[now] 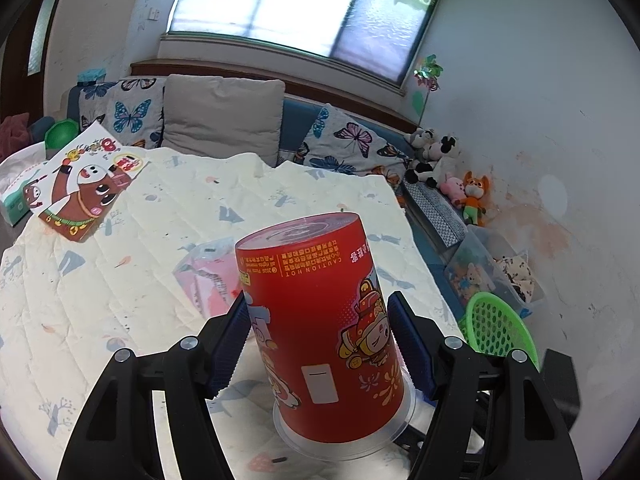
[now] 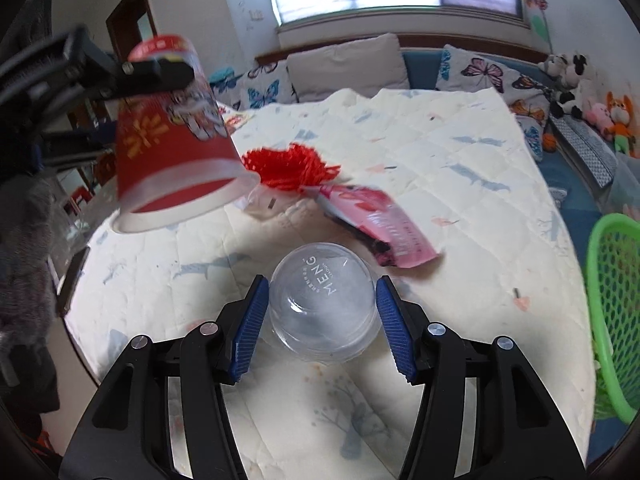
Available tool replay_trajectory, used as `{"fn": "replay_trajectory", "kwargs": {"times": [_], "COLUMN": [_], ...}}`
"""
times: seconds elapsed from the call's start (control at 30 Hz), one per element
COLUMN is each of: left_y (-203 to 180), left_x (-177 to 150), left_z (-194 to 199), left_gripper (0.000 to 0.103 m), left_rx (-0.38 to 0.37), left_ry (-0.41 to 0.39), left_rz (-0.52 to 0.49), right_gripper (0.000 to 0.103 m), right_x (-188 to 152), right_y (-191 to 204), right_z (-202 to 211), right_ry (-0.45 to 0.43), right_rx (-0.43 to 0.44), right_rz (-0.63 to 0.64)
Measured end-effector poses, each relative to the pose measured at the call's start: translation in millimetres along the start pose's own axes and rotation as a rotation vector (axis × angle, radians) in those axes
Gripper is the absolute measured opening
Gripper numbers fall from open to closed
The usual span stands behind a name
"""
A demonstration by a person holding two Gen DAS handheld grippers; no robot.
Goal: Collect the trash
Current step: 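Carry both items to the green basket and drop the dome from the right tool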
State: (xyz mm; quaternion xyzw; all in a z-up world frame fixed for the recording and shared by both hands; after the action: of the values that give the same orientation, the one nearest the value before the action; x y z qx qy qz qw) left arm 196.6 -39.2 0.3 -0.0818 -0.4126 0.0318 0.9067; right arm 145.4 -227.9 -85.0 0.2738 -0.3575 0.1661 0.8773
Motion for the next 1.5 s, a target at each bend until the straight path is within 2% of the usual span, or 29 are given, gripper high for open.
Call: {"fn": "replay_trajectory", "kwargs": {"times": [0.17,0.3,0.67,0.97,1.1,1.2,1.5], "left_y": [-21,-41,-124,-197,-228,-251,-302], "left_x": [-1,-5,-18,-25,-30,-34,-52], "left_z": [-1,-5,-17,-29,-32,-36,-60], "left_gripper": [0.066,0.066,0.066,0.066,0.066,0.066,0.066], "left_rx": [-0.024,-0.048,-0.13,-0.185,-0.208,-0.224,-0.231], "left_ry": [0.002,0.017,0.049,0.081,0.088,0.093,0.129], "left_rz": [-0.024,-0.046,-0.135,-0.218,-0.257,-0.286,-0.364], "right_gripper": [0.056,0.056,0.056,0.057,0.057,0.063,0.067], "right_x": [-1,-6,-31,-57,-68,-73,-83], "right_y": [-12,-37,-137,-210,-230,-240,-239], "right_z": [29,59,154,195,199,202,219], "right_ry": [-0.041,-0.076,-0.146,-0.154,-0.155,-0.165,-0.192], "right_rx": [-0.037,-0.101,-0.34,-0.476,-0.493,-0.493,-0.493], "right_rz": [-0.023,-0.062,-0.201,-0.316,-0.359,-0.391,-0.405]}}
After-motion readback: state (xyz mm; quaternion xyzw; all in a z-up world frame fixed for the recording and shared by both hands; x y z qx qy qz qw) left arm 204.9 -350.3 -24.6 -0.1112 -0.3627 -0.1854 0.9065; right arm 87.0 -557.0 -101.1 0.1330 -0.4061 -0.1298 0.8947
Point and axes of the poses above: each gripper's, at about its wrist camera, not at the fingertips, and z roughly against the way its jaws point, y to its left, x to its top, the point moved 5 cm from there along -z, roughly the way its jaws point, and after that the axes turned 14 degrees about x, right-handed, at the moved point
